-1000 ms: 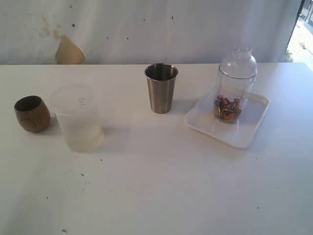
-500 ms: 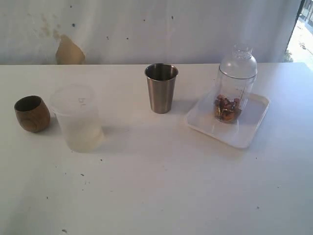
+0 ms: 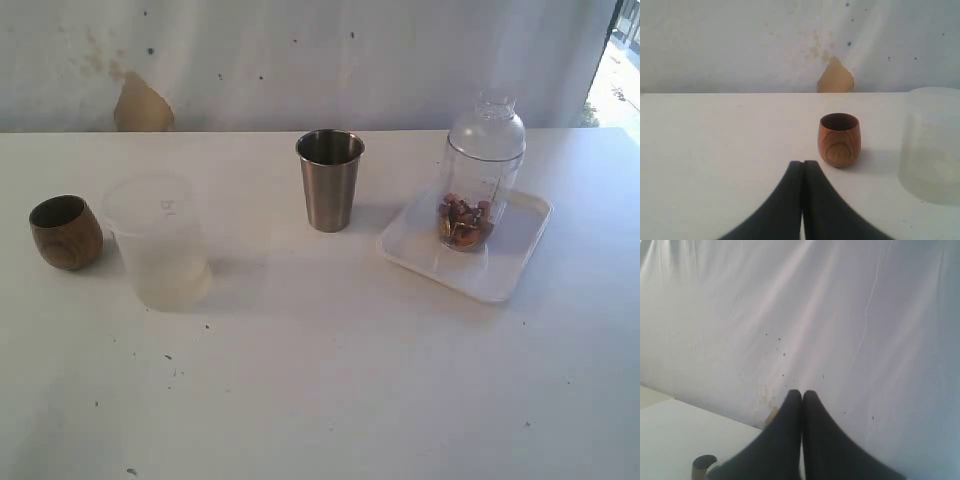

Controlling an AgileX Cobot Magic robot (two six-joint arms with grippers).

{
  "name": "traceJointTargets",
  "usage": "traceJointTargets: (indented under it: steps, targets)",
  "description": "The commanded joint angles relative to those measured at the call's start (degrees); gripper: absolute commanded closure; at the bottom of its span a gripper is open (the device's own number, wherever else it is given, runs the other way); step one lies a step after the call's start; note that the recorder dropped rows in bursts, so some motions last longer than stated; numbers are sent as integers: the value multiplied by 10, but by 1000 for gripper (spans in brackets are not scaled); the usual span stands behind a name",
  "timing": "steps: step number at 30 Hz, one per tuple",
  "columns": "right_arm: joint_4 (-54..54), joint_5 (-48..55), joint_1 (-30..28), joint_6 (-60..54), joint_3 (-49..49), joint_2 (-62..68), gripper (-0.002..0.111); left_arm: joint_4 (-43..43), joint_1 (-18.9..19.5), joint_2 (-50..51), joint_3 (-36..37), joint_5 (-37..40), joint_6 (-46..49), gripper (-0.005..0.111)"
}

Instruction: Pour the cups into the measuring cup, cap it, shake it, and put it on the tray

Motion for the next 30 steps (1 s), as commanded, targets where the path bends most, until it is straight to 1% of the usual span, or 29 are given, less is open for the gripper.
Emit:
traceJointTargets:
  steps: [1, 5, 7, 13, 14, 16, 18, 19, 22, 26, 30]
  targets:
    - [-3, 3, -3, 4, 4, -22, 108, -1, 0, -2, 3, -4, 0, 107]
    - [-3, 3, -3, 4, 4, -34, 108, -1, 0, -2, 3, -4, 0, 107]
    - [-23, 1, -4, 4, 6, -54, 108, -1, 0, -2, 3, -4, 0, 107]
    - [-25, -2, 25, -1, 6, -156, 108, -1, 0, -2, 3, -4, 0, 107]
    - [-34, -16, 36, -41, 6, -176, 108, -1, 0, -2, 3, -4, 0, 107]
    - [-34, -44, 53, -74, 12, -196, 108, -1, 0, -2, 3, -4, 0, 107]
    - [-33, -96, 83, -84, 29, -213, 108, -1, 0, -2, 3, -4, 0, 107]
    - [-34, -148, 109, -84, 46, -224, 108, -1, 0, -2, 3, -4, 0, 107]
    - [-34, -255, 138, -84, 79, -240, 108, -1, 0, -2, 3, -4, 0, 107]
    - [-34, -378, 141, -84, 132, -252, 108, -1, 0, -2, 3, -4, 0, 107]
    - [-34, -459, 141, -84, 189, -252, 108, -1, 0, -2, 3, -4, 0, 107]
